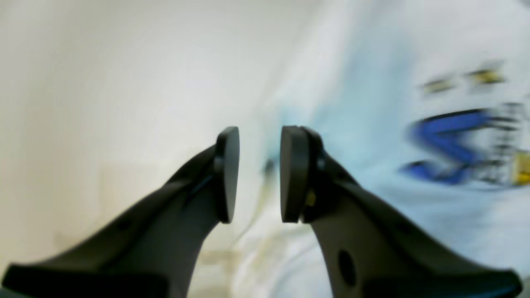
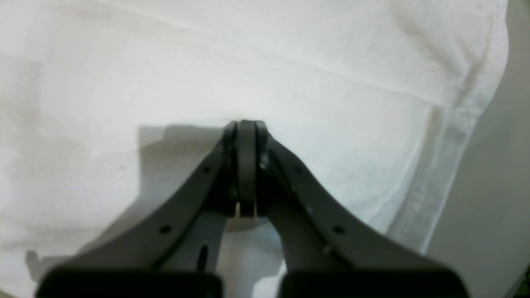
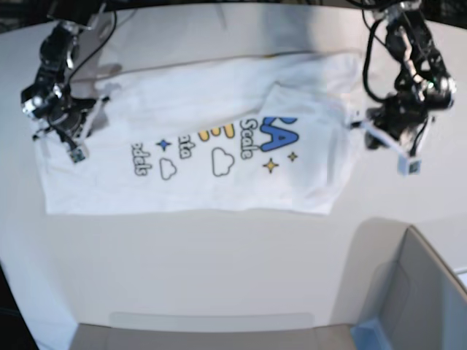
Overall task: Layout the t-shirt on the table in an organized manner, then fold the t-shirt properly
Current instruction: 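Release the shirt edge with both grippers and reposition them, then lower the left gripper onto the shirt body and grasp the fabric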
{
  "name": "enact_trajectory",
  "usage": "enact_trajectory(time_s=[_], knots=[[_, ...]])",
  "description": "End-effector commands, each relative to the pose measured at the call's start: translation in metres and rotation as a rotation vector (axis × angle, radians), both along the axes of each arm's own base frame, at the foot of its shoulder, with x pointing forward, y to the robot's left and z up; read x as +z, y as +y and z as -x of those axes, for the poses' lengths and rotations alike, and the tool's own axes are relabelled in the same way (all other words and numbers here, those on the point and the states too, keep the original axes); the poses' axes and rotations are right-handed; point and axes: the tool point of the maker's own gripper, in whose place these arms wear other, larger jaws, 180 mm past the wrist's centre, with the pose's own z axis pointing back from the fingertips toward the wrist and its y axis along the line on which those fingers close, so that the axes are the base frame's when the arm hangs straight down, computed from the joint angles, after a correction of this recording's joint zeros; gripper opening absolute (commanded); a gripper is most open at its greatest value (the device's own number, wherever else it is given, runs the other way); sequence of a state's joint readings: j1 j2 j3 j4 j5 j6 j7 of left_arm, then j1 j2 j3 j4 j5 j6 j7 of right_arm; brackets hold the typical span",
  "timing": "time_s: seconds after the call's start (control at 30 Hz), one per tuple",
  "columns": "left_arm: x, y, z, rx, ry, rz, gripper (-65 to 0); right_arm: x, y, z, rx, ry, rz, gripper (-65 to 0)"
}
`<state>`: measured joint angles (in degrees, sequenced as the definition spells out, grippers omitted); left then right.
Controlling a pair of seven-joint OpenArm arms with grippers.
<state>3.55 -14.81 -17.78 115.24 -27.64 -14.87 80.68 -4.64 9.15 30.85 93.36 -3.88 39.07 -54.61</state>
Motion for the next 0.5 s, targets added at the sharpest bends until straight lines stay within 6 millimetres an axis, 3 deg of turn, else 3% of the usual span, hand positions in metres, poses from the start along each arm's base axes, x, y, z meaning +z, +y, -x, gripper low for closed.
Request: enact_trajectory(time_s=[0.0,0.1,0.2,0.37,0.47], knots=[[0.019,-0.017,-0.023,-0.073,-0.071,-0.01,-46.5,-0.003,-0.009,0.007,0.003,0.046,0.046,-65.0],[0.042,-0.06,-0.063,-0.21,-0.138,-0.003,-46.5,-0.003,-0.009,0.007,0.003,0.046,0.046,-65.0],[0.048,-0.075,-0.093,-0.253,-0.139,0.01,-43.7,-0.003,-0.009,0.008,0.003,0.047,0.046,-65.0],[0.023,-0.078,-0.131,-0.247,-0.088,0.044,-38.3,-0.003,-0.009,0.008,0.003,0.048,0.048,-65.0],[-0.001,-0.08,-0.143,-0.241,-0.059,0.056,-37.2,-0.005,-0.009,0.011,0.003,0.056,0.048,-65.0]])
